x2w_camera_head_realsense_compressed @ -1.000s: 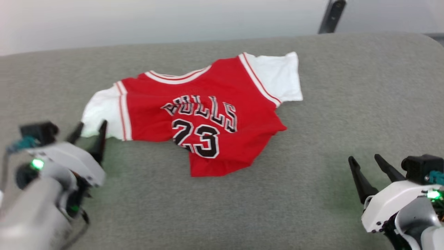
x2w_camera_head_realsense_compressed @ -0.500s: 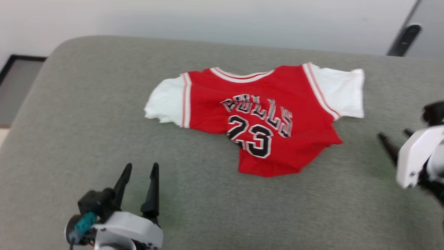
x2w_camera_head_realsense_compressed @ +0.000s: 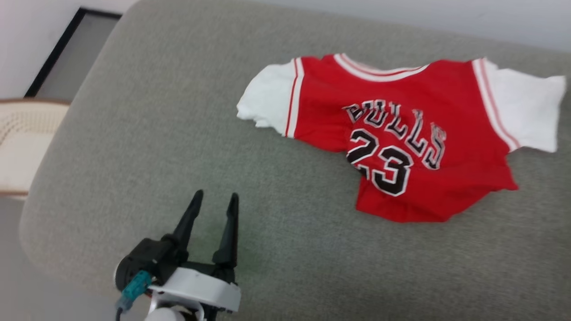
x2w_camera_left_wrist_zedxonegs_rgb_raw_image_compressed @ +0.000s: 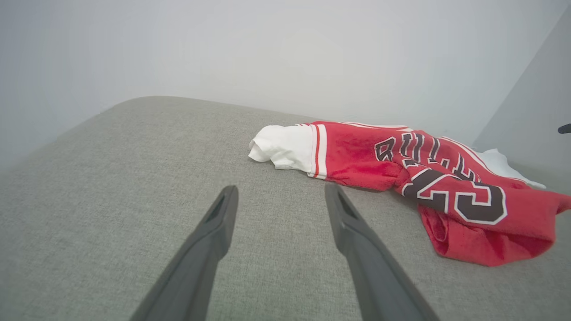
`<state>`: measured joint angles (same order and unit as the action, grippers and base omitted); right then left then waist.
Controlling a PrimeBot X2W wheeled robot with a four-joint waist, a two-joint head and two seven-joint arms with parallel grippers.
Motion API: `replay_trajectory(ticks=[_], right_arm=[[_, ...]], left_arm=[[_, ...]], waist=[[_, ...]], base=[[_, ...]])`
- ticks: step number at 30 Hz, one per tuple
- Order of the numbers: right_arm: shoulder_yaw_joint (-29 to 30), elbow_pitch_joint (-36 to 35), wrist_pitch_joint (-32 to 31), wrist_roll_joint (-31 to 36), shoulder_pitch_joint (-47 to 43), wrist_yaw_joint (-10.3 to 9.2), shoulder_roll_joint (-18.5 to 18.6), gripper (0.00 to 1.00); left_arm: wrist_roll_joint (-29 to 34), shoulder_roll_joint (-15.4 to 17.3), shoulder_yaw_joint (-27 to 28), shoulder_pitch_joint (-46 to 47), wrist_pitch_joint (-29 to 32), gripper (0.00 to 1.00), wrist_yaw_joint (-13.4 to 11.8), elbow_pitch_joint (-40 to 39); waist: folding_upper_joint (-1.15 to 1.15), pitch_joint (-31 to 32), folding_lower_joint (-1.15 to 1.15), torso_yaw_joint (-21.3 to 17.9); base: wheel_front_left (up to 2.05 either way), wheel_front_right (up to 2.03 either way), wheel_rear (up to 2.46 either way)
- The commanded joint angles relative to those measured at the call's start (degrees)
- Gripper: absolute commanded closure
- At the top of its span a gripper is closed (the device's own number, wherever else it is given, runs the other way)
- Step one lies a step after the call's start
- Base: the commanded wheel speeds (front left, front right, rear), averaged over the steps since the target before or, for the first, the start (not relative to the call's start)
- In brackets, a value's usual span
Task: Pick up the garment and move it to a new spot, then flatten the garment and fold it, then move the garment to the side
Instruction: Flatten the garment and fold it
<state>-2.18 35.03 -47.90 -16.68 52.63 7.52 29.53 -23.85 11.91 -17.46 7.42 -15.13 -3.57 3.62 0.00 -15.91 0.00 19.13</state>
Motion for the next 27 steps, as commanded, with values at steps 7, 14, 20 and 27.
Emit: replay_trajectory(ticks=[7, 14, 20, 27], right_arm=[[3.09, 9.05, -2.93, 8.13, 9.94, -0.06, 0.40, 0.00], [4.05, 14.89, -2.95, 11.71, 11.93, -0.04, -1.15, 0.00], [2.94, 19.03, -4.42, 12.21, 11.73, 0.21, -4.07, 0.56], [2.31, 21.05, -4.18, 11.34, 12.71, 0.12, -3.25, 1.00]], left_arm=[[3.44, -4.74, 3.19, 2.38, -0.01, 0.00, 4.97, 1.65], [5.50, -7.28, 5.98, 3.41, -0.01, 0.00, 8.15, 2.36], [6.42, -8.11, 8.45, 5.88, -0.01, 0.00, 9.63, 0.99], [3.83, -5.70, 7.79, 12.81, -0.01, 0.00, 10.92, 1.35]], waist=[[0.00, -10.72, 0.00, 8.08], [0.00, -13.69, 0.00, 9.34], [0.00, -14.12, 0.00, 8.57], [0.00, -13.97, 0.00, 7.43]], base=[[0.00, 0.00, 0.00], [0.00, 0.00, 0.00], [0.00, 0.00, 0.00], [0.00, 0.00, 0.00]])
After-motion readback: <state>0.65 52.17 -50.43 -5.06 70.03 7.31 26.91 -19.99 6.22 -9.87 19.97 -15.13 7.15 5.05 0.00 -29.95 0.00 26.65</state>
